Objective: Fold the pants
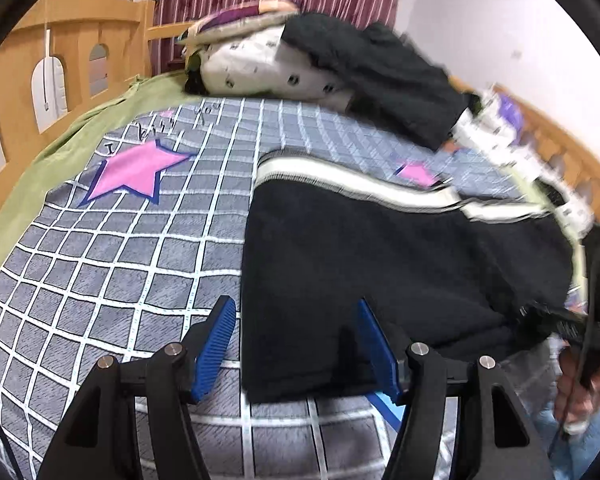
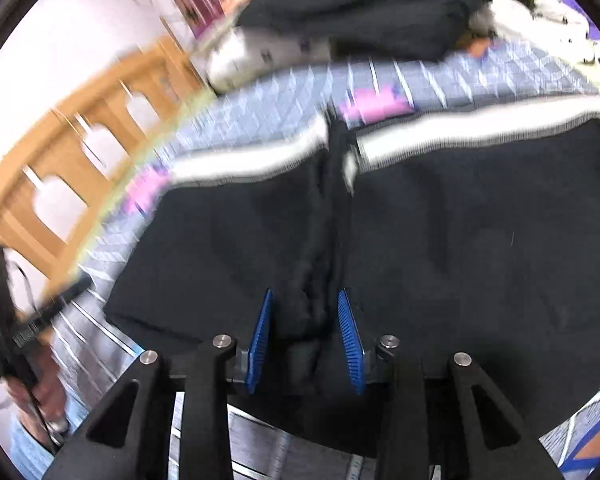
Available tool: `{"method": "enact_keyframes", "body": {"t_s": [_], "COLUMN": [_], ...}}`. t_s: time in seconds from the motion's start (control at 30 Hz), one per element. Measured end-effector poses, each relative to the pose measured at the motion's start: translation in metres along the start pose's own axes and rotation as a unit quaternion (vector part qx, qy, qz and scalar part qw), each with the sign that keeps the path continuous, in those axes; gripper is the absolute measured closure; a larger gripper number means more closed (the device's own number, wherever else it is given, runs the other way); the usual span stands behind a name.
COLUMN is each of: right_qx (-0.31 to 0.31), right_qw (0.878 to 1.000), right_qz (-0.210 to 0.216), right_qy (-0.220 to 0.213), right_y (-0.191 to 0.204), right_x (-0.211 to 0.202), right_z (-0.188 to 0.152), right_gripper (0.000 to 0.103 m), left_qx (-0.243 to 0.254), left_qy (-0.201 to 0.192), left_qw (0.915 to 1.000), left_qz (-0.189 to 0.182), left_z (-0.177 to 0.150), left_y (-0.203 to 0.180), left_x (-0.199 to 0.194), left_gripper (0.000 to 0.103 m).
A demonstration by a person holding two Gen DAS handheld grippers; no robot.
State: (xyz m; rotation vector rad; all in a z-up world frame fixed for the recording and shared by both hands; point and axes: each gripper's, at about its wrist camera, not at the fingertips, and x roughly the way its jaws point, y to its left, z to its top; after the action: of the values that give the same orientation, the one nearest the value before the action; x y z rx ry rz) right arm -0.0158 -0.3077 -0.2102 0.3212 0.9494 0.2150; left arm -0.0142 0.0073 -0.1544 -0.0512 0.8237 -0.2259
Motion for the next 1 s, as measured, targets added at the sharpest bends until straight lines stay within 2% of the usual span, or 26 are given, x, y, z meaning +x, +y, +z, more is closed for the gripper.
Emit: {"method": "enact_keyframes", "body": {"t_s": [0.07,0.1,0.2,0.3,0.4,0.43,0.5,0.57,0.63,0.73,0.9,1.0], "right_qx": [-0.024,-0.048,-0.068,-0.049,-0.043,-0.043,-0.032,-0.018,-0.003,0.036,0.133,0.186], "right_qw": [1.000,0.998,0.997,0.999,0.995,0.994,0.989,0.982,0.976,0.967,0.961,0.960], "right_qz": [-0.016,-0.028,-0.025,-0.018,-0.061,-0.072,-0.108,-0.135,-0.167,-0.208,-0.196,-0.153], "right_qy": [-0.003,-0.005,-0.005,-0.016,-0.061,-0.072,-0.099,-0.127,-0.142,-0.145,-0.146,-0.146], "right_y": [0.007,0.014,0.016,0.003,-0.012,-0.019,-0.039,-0.063,-0.092,-0.142,-0.222,-0.265], "right_x": [0.005,0.002,-0.009,-0.029,-0.067,-0.077,-0.105,-0.129,-0.147,-0.165,-0.172,-0.165], "right_z": [-0.006,-0.007,-0.004,-0.001,0.001,0.002,0.006,0.010,0.014,0.016,0.017,0.019], "right_gripper": [0.069,0.069,0.069,0.067,0.064,0.055,0.041,0.040,0.034,0.034,0.034,0.034], "left_qx": [-0.002,0.004,0.029,0.012,-0.011,-0.019,-0.032,-0.041,-0.047,-0.057,-0.109,-0.127], "left_qy": [0.045,0.052,0.042,0.057,0.053,0.048,0.042,0.034,0.031,0.045,0.054,0.062], "left_qw": [0.9990,0.9985,0.9981,0.9982,0.9985,0.9986,0.9986,0.9984,0.9983,0.9970,0.9914,0.9884], "left_qz": [0.005,0.020,0.034,0.016,0.002,-0.005,-0.008,-0.017,-0.019,-0.027,-0.046,-0.057], "left_z": [-0.006,-0.011,-0.015,-0.005,0.009,0.016,0.026,0.036,0.046,0.053,0.061,0.066], "left_y": [-0.005,-0.008,-0.014,-0.007,0.000,0.001,0.001,0.002,0.000,0.001,0.015,0.022], "left_x": [0.023,0.030,0.028,0.024,0.021,0.019,0.017,0.019,0.024,0.037,0.057,0.070], "left_gripper": [0.041,0.040,0.038,0.038,0.039,0.039,0.039,0.039,0.039,0.039,0.039,0.039]}}
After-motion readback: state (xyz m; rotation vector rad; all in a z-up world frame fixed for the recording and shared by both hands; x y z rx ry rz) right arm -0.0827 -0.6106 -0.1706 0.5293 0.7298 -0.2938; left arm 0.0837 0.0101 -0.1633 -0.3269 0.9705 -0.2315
